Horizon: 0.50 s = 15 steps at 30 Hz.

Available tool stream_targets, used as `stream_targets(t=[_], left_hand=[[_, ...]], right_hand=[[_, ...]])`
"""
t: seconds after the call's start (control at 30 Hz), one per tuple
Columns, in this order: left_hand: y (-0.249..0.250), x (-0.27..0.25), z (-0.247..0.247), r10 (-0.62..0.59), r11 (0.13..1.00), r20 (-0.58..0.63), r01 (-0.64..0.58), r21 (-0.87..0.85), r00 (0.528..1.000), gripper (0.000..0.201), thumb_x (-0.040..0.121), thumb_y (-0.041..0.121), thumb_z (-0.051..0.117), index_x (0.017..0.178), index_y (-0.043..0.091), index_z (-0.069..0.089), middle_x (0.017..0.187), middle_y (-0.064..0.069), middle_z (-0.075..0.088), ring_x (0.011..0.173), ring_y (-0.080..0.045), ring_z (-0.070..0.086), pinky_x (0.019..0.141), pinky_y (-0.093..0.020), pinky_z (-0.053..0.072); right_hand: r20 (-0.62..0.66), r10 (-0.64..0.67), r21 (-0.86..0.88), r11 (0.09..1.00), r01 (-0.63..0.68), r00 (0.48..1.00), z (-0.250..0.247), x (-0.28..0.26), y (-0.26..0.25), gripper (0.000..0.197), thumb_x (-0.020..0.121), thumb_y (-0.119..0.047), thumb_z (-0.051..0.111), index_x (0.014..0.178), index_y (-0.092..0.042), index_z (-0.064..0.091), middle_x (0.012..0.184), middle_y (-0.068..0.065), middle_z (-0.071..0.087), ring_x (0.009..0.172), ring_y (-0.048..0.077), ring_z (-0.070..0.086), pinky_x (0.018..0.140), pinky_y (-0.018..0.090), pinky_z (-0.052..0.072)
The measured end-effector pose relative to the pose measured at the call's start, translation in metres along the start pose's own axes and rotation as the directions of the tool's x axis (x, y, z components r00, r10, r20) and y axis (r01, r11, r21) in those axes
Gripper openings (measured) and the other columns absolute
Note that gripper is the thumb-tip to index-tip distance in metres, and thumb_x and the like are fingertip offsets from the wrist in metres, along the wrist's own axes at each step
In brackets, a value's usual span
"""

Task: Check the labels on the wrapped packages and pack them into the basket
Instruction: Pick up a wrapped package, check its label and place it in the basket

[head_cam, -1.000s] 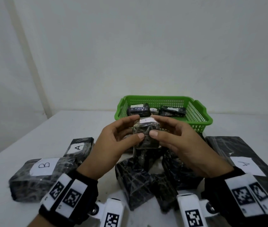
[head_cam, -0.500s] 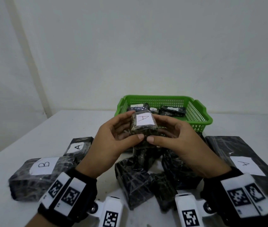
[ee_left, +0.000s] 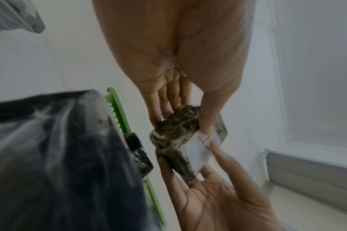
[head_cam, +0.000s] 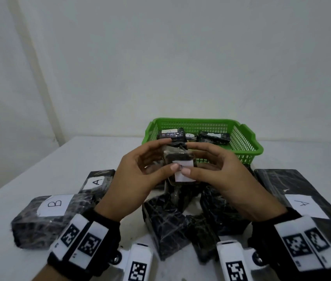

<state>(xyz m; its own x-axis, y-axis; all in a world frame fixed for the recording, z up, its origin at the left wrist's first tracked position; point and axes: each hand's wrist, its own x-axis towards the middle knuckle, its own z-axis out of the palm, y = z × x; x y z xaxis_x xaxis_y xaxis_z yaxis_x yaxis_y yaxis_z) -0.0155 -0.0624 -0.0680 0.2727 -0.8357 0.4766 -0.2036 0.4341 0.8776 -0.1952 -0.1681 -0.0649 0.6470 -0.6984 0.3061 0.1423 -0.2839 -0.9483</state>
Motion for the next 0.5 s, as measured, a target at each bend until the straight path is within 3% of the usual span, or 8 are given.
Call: stream_targets(t=[0.1,0.17,0.23,0.33,0.4,0.5], left_hand=[[-0.0022,-0.0007,0.0003,0.036,0.999,0.013,-0.035,-0.016,0.999,0.054,0.076,0.004,0.079,0.127,0.010,0.062,0.122,-0.007,0.070,0.120,-0.022,0.065,0.105,-0.044,0.050],[-0.0020,-0.0010,0.0018,0.063,0.998,0.044,-0.063,0.008,0.997,0.053,0.075,-0.003,0.079,0.124,0.009,0.062,0.124,-0.007,0.069,0.123,-0.023,0.063,0.106,-0.045,0.049],[-0.0035,-0.0018,0.0018,0.055,0.998,0.086,-0.058,0.030,0.995,0.056,0.076,-0.007,0.079,0.127,0.010,0.060,0.129,-0.004,0.067,0.128,-0.022,0.059,0.109,-0.046,0.046],[-0.0017,-0.0041,0.0013,-0.032,0.999,0.150,0.031,0.012,0.988,0.068,0.081,0.005,0.078,0.142,0.017,0.049,0.141,0.005,0.059,0.136,-0.012,0.052,0.108,-0.034,0.046],[0.0014,-0.0046,0.0029,-0.085,0.996,0.157,0.090,-0.023,0.984,0.065,0.084,0.014,0.075,0.144,0.017,0.049,0.136,0.005,0.064,0.129,-0.010,0.058,0.098,-0.024,0.051],[0.0016,-0.0031,0.0042,-0.100,0.994,0.103,0.103,-0.023,0.990,0.064,0.077,0.019,0.072,0.139,0.014,0.054,0.124,0.001,0.072,0.117,-0.014,0.068,0.090,-0.023,0.055]], right_hand=[[0.028,0.087,0.114,0.989,-0.090,0.996,0.0012,0.0023,0.0012,0.064,0.068,-0.042,0.095,0.124,-0.021,0.070,0.122,0.008,0.076,0.107,0.020,0.077,0.093,0.037,0.061],[0.038,0.117,0.179,0.976,-0.122,0.992,0.0021,0.0031,0.0009,0.068,0.067,-0.042,0.087,0.125,-0.011,0.069,0.118,0.015,0.077,0.106,0.027,0.077,0.091,0.040,0.062],[-0.008,0.107,0.179,0.978,-0.103,0.994,0.0032,0.0042,0.0013,0.064,0.067,-0.034,0.082,0.124,-0.008,0.069,0.113,0.014,0.079,0.107,0.030,0.076,0.092,0.044,0.063],[-0.079,0.062,0.129,0.990,-0.052,0.995,0.0015,0.0048,0.0040,0.055,0.069,-0.027,0.084,0.122,-0.015,0.071,0.110,0.007,0.080,0.104,0.026,0.078,0.087,0.040,0.063],[-0.072,0.053,0.102,0.994,-0.045,0.996,0.0010,0.0042,0.0040,0.050,0.075,-0.023,0.085,0.123,-0.019,0.071,0.110,0.004,0.080,0.103,0.023,0.078,0.083,0.034,0.061],[-0.039,0.061,0.089,0.994,-0.057,0.997,0.0002,0.0032,0.0054,0.062,0.071,-0.025,0.093,0.127,-0.019,0.068,0.116,0.004,0.079,0.105,0.023,0.077,0.094,0.039,0.059]])
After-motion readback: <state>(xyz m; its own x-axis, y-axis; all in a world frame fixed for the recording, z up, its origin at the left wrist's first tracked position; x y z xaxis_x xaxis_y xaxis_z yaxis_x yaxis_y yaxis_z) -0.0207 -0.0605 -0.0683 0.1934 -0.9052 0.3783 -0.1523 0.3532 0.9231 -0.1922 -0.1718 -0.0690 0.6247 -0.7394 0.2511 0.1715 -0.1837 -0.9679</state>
